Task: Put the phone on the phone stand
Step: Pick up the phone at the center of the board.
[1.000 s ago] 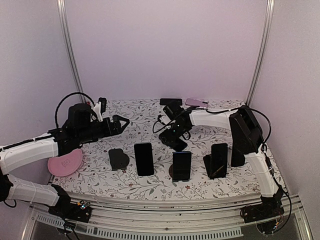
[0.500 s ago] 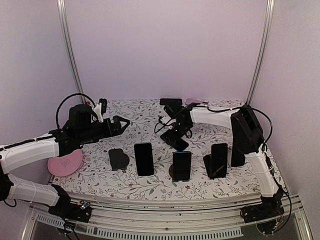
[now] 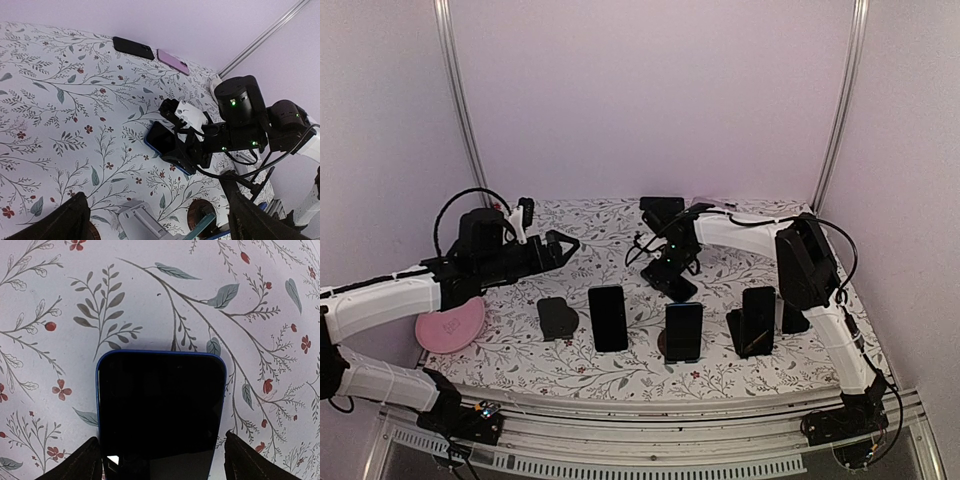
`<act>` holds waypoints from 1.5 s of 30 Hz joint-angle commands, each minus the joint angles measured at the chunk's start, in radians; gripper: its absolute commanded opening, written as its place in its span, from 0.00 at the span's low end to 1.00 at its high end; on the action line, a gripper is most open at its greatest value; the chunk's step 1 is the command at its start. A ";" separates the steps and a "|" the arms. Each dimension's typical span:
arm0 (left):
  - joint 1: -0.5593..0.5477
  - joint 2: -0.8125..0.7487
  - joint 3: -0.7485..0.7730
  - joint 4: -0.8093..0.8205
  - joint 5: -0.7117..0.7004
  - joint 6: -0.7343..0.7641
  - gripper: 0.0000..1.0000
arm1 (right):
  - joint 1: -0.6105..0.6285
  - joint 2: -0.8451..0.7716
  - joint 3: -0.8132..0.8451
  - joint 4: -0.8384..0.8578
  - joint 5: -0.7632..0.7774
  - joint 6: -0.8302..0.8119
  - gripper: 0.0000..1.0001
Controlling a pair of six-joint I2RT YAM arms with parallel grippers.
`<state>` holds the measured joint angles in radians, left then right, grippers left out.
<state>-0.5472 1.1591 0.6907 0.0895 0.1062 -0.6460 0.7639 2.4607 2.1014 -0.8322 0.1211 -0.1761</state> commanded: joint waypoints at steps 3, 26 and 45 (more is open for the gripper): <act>0.025 0.023 -0.013 0.052 0.047 -0.020 0.97 | 0.005 0.051 -0.001 -0.048 0.000 -0.007 0.84; 0.118 0.176 0.010 0.166 0.168 -0.104 0.95 | -0.002 -0.020 0.057 0.064 -0.004 0.057 0.75; 0.122 0.143 -0.031 0.183 0.172 -0.106 0.96 | -0.058 -0.006 -0.013 -0.038 -0.173 0.029 0.99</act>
<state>-0.4374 1.3178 0.6708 0.2497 0.2630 -0.7567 0.7010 2.4413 2.0781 -0.8314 -0.0166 -0.1478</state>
